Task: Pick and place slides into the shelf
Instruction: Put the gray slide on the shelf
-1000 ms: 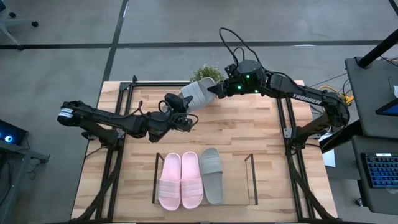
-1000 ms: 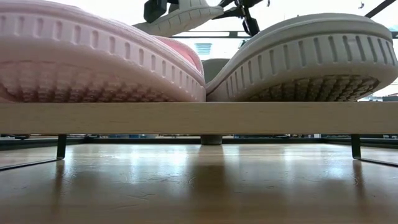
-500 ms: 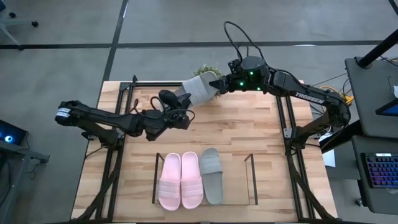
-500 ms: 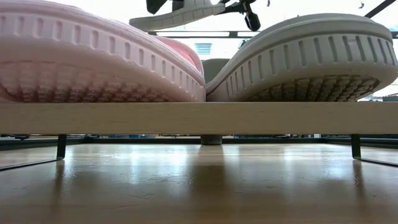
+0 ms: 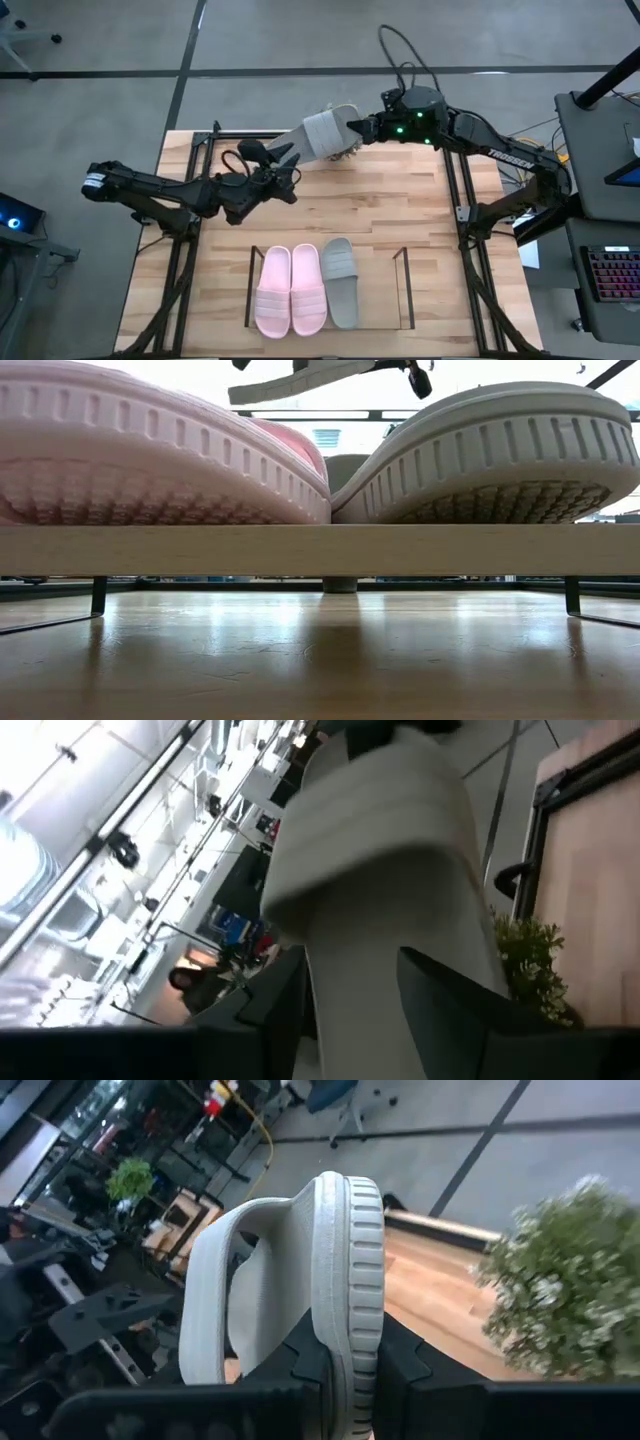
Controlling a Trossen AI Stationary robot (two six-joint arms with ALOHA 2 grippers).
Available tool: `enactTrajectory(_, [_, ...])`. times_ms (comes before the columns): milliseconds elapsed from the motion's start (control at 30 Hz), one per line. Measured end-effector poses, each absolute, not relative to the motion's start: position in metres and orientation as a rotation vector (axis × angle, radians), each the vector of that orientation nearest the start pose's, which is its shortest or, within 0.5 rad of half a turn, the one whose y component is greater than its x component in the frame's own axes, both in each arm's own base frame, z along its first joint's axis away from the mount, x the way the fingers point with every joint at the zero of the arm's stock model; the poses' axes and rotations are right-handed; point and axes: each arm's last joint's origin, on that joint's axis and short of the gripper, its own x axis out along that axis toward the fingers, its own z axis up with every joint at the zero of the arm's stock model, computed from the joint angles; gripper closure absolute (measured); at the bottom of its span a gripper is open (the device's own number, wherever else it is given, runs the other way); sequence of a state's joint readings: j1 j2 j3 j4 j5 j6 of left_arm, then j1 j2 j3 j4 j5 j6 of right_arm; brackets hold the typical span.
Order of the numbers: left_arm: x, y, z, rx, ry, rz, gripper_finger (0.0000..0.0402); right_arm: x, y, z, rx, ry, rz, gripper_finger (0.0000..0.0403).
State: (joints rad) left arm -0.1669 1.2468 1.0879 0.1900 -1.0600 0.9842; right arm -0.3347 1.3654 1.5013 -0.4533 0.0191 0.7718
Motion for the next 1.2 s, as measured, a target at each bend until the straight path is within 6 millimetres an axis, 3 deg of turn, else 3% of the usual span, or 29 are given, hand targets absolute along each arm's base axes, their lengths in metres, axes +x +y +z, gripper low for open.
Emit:
enactTrajectory(133, [0.262,-0.018,0.381,0.825,0.375,0.859,0.0256,0.260,-0.092,0.434,0.787,0.141,-0.479,0.0375])
enactTrajectory(300, [0.247,-0.016,0.395,0.611,0.220,0.851,0.0256,0.242,-0.086,0.444,0.757,0.129,-0.485,0.0375])
enactTrajectory(500, [0.226,-0.021,0.411,0.300,-0.048,0.464,0.0256,0.226,-0.081,0.454,0.709,0.101,-0.466,0.0375])
enactTrajectory(733, [0.203,-0.024,0.412,0.031,-0.047,0.112,0.0256,0.205,-0.071,0.452,0.666,0.224,-0.433,0.0377])
enactTrajectory(1000, [0.186,-0.022,0.416,-0.030,-0.039,0.092,0.0255,0.191,-0.067,0.452,0.674,0.336,-0.238,0.0377])
enactTrajectory(1200, [0.174,-0.020,0.422,-0.040,-0.080,0.084,0.0255,0.180,-0.071,0.445,0.644,0.605,-0.240,0.0377])
